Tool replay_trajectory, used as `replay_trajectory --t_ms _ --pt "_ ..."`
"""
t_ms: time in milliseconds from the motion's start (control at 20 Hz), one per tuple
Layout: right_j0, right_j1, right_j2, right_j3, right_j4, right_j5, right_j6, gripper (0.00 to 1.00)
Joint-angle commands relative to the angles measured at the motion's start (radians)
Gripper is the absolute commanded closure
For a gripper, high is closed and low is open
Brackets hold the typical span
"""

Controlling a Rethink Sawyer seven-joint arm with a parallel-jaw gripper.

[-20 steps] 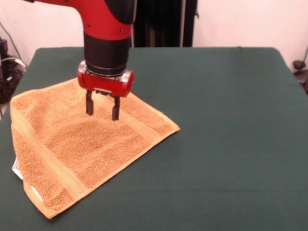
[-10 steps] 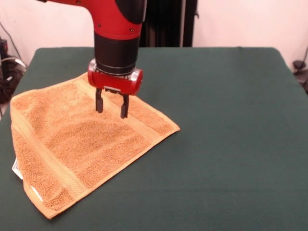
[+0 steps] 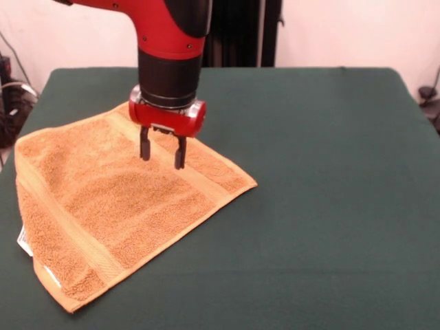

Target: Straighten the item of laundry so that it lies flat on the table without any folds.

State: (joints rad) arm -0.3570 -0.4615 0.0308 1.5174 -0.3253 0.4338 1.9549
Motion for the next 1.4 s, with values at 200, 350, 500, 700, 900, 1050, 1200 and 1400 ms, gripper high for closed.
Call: replay_trajectory --t_ms 200,350,500,700,900,1050,1200,1400 --pt "0.128 0.082 -0.017 0.117 0.142 -0.088 0.311 0.00" --pt "0.149 0.085 -0.032 0.123 0.177 -0.098 0.313 0.00" --pt "0.171 0.084 -0.049 0.130 0.209 -0.104 0.315 0.00" --pt "0.168 0.114 -0.043 0.122 0.240 -0.141 0.285 0.00" --pt "0.143 0.170 -0.017 0.094 0.256 -0.197 0.245 0.00" --pt "0.141 0.192 -0.010 0.091 0.271 -0.231 0.241 0.00" --pt "0.133 0.217 0.000 0.075 0.282 -0.253 0.223 0.00" --pt "0.113 0.287 0.016 0.023 0.279 -0.326 0.193 0.00"
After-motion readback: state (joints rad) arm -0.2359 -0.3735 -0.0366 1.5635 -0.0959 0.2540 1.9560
